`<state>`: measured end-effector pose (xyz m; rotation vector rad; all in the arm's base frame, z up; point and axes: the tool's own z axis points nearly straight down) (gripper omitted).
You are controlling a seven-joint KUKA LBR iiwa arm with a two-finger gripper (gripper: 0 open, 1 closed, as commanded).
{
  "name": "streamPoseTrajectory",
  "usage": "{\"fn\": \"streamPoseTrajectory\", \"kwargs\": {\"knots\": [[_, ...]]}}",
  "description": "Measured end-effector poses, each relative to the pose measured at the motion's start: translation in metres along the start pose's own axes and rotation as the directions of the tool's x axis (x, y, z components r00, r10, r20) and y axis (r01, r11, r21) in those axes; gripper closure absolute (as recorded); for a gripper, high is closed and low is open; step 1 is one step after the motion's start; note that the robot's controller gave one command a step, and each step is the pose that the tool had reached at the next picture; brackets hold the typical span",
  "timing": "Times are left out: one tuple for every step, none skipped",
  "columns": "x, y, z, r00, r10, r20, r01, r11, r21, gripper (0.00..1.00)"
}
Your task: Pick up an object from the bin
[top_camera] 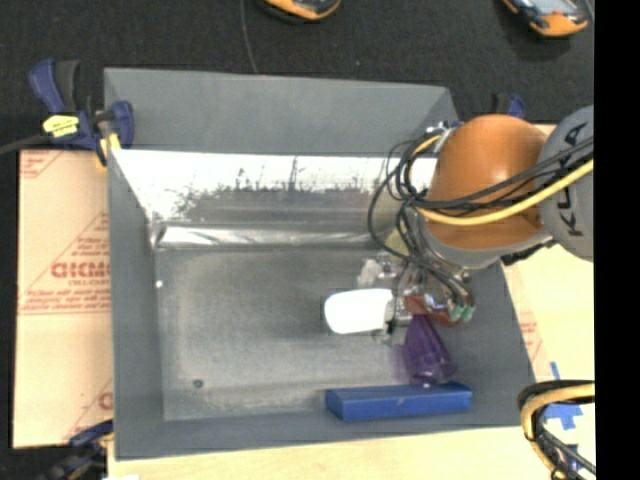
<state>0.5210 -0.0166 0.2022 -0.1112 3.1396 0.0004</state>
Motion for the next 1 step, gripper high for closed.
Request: {"fn": "streamPoseTrajectory", "kwargs": {"knots": [[-0.0005, -0.0005, -0.031, 1.0, 0.004, 0.001, -0.004, 1.0, 0.001, 1.0]]}}
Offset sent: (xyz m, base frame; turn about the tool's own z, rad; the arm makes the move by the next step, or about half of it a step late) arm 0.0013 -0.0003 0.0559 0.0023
